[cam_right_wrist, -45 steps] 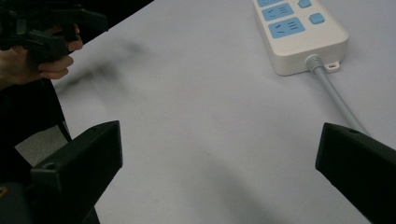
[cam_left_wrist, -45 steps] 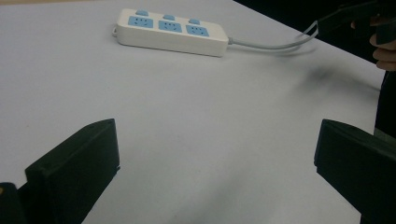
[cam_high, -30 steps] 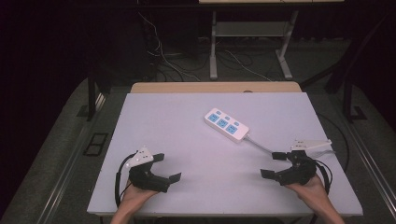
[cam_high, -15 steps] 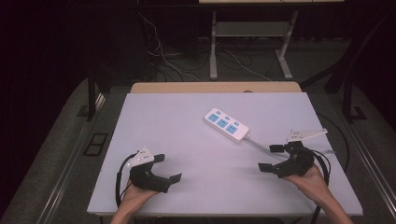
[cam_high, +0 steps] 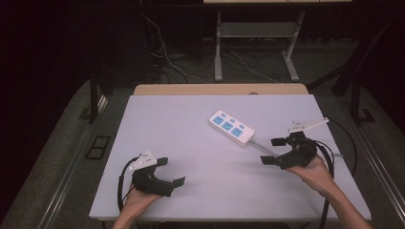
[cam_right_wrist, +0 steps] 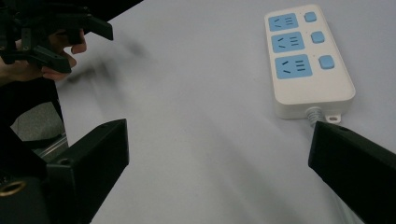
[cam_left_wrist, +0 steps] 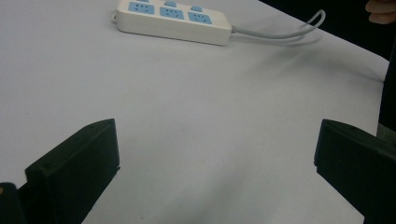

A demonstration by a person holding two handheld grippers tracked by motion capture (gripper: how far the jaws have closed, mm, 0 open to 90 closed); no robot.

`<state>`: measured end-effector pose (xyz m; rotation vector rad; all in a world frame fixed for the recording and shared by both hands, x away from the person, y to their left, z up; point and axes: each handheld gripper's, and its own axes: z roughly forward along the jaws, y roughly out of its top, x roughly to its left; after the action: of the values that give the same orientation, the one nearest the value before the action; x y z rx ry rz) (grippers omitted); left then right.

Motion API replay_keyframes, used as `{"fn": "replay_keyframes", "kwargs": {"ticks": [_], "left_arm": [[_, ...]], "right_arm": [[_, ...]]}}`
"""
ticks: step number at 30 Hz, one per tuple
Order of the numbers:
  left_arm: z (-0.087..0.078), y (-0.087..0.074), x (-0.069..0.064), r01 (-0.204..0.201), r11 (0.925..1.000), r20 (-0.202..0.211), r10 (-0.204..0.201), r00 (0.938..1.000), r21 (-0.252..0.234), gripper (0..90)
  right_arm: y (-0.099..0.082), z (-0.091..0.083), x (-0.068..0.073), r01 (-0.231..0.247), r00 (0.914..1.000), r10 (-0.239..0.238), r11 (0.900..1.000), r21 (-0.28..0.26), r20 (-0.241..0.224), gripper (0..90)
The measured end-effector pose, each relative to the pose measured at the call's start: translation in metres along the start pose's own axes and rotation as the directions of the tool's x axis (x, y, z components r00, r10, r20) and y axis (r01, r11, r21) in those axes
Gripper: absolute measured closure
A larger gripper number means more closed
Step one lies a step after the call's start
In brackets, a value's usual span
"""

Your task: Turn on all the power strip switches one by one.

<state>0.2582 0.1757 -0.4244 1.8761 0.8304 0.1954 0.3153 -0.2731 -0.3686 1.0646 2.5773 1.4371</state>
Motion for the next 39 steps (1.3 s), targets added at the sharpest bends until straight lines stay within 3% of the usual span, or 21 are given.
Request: {"fn": "replay_keyframes", "kwargs": {"ticks": [19, 39], "left_arm": [[-0.001, 0.000, 0.002, 0.010, 0.9999, 0.001, -0.010, 1.0000, -0.007, 0.0], [-0.002, 0.000, 0.003, 0.019, 0.9998, 0.007, -0.019, 0.9998, -0.008, 0.0]], "right_arm": [[0.035, 0.012, -0.016, 0.037, 0.9991, -0.039, 0.9969, 0.069, 0.018, 4.9], [0.064, 0.035, -0.034, 0.063, 0.9965, -0.071, 0.9857, 0.157, 0.045, 4.9]]}}
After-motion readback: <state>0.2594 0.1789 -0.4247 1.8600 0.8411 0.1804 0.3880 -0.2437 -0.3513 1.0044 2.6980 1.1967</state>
